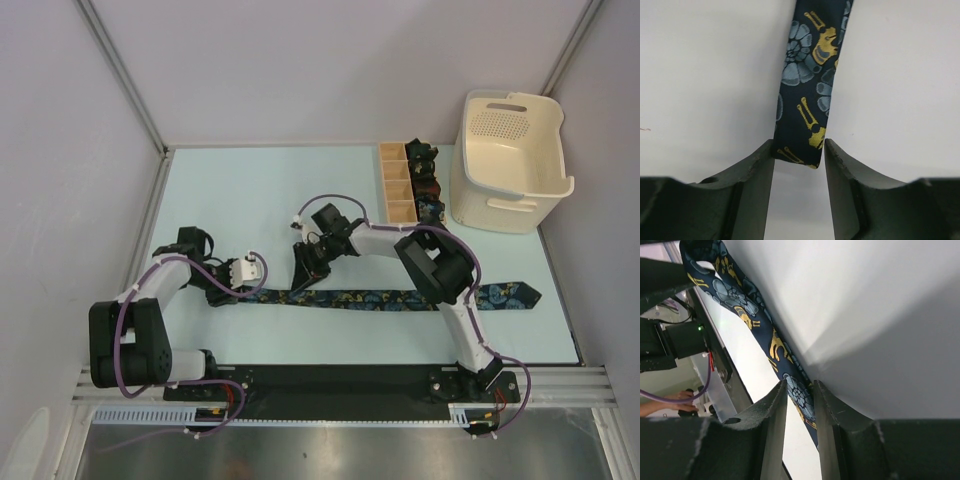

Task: Roll the ties
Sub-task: Roll the tie at the center of the board.

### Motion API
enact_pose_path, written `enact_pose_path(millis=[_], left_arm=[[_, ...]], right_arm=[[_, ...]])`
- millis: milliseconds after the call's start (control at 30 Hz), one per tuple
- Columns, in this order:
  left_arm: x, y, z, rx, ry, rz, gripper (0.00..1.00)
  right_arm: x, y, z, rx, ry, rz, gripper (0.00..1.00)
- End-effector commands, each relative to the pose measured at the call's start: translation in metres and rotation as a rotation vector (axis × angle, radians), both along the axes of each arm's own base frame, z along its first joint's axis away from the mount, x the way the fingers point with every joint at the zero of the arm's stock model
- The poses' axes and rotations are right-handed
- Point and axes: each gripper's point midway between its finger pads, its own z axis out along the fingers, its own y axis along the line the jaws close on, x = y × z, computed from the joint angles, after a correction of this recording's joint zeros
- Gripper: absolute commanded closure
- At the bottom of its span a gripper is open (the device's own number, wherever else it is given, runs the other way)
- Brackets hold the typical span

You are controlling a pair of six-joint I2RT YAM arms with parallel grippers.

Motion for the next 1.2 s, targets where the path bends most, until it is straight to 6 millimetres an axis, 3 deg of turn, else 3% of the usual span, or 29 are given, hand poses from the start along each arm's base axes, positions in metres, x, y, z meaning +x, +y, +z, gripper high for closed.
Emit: enact_pose_path(millis=[0,167,200,300,567,600,733,900,1033,1167], left_arm=[[0.008,-0.003,0.004,-0.022,-0.035,-0.018,0.50],[0.009,-0.002,0.003,-0.015,-0.035,-0.017,0.50],[0.008,-0.002,0.003,-0.015,-0.035,-0.018,0.50],[0.008,-0.001,0.002,-0.013,-0.031,-0.016,0.50],[0.008,-0.002,0.002,-0.017,-0.028,-0.012,0.50],[0.008,-0.002,0.002,-0.016,-0.027,-0.009,0.50],[0.008,-0.002,0.002,-0.012,-0.029,-0.010,0.50],[0.009,-0.003,0.003,-0.022,-0.029,-0.005,0.51],[0.017,-0.007,0.013,-0.050,-0.045,0.008,0.57],[0.016,-0.013,0.022,-0.072,-0.043,-0.001,0.59]], right_arm=[[-0.015,-0.010,0.000,-0.035,0.001,0.012,0.66],[0.008,-0.025,0.010,-0.038,-0.034,-0.030,0.64],[0.019,-0.035,0.007,-0.052,-0.037,-0.052,0.64],[0.027,-0.067,0.000,-0.103,-0.030,-0.061,0.64],[-0.001,-0.141,-0.007,-0.233,-0.029,0.003,0.66],[-0.013,-0.152,-0.010,-0.269,0.010,0.010,0.66],[-0.023,-0.181,-0.014,-0.321,0.022,0.013,0.68],[-0.021,-0.181,-0.014,-0.324,0.018,-0.007,0.68],[0.002,-0.164,-0.004,-0.275,-0.021,-0.035,0.61],[0.030,-0.137,0.018,-0.182,-0.051,-0.061,0.55]])
